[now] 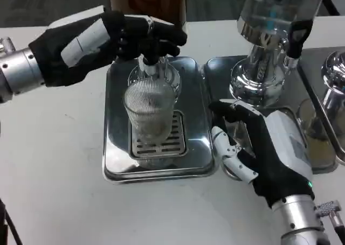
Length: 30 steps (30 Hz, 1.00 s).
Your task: Grasp the cup under the faucet to collect the drink, then remove the cup.
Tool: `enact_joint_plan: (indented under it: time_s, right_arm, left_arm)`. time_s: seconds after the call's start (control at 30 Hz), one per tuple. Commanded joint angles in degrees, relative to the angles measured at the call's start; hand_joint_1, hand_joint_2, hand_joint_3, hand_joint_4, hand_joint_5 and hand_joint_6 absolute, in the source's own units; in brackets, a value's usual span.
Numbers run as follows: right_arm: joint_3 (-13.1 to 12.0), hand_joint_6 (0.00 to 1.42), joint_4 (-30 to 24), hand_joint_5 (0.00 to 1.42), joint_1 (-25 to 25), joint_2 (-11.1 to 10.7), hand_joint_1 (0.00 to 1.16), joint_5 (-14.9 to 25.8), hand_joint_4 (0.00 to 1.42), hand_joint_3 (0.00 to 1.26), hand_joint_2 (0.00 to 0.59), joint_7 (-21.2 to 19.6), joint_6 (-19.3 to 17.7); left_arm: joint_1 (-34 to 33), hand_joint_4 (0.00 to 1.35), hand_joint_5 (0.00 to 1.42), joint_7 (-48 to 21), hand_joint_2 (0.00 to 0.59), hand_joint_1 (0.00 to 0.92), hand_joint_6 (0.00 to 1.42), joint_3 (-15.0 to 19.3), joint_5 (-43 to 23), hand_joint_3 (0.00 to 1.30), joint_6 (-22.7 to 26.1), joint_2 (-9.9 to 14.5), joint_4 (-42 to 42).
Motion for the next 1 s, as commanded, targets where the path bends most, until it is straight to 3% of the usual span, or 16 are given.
enact_joint_plan:
  time_s: [0.03, 0.7, 0.9, 1.0]
  right_arm:
    - [-0.5, 0.25, -0.3, 0.34, -0.3, -0.2, 0.26, 0.6, 0.35, 0.38, 0.452, 0.6, 0.3]
    - [-1.0, 0.24, 0.0, 0.32, -1.5, 0.5, 0.26, 2.1, 0.32, 0.36, 0.452, 1.7, 1.1]
    - [-1.4, 0.23, 0.0, 0.31, -2.0, 0.7, 0.26, 4.1, 0.3, 0.34, 0.432, 2.9, 2.0]
    - [-1.7, 0.23, 0.1, 0.29, -2.3, 0.8, 0.28, 5.9, 0.27, 0.32, 0.378, 3.9, 2.5]
  left_arm:
    - [3.4, 0.18, 0.2, -0.6, 0.064, 0.0, 0.13, -3.1, 3.7, 0.31, -1.6, 0.4, 0.1]
    - [6.1, 0.16, 0.17, 4.2, 0.065, 0.0, 0.14, -6.5, 4.7, 0.29, -10.0, 1.9, -1.9]
    - [6.6, 0.16, 0.17, 5.5, 0.063, 0.0, 0.14, -7.3, 4.9, 0.29, -11.3, 2.3, -2.6]
    - [6.9, 0.16, 0.17, 5.8, 0.063, 0.0, 0.14, -7.6, 4.7, 0.29, -11.5, 2.6, -2.9]
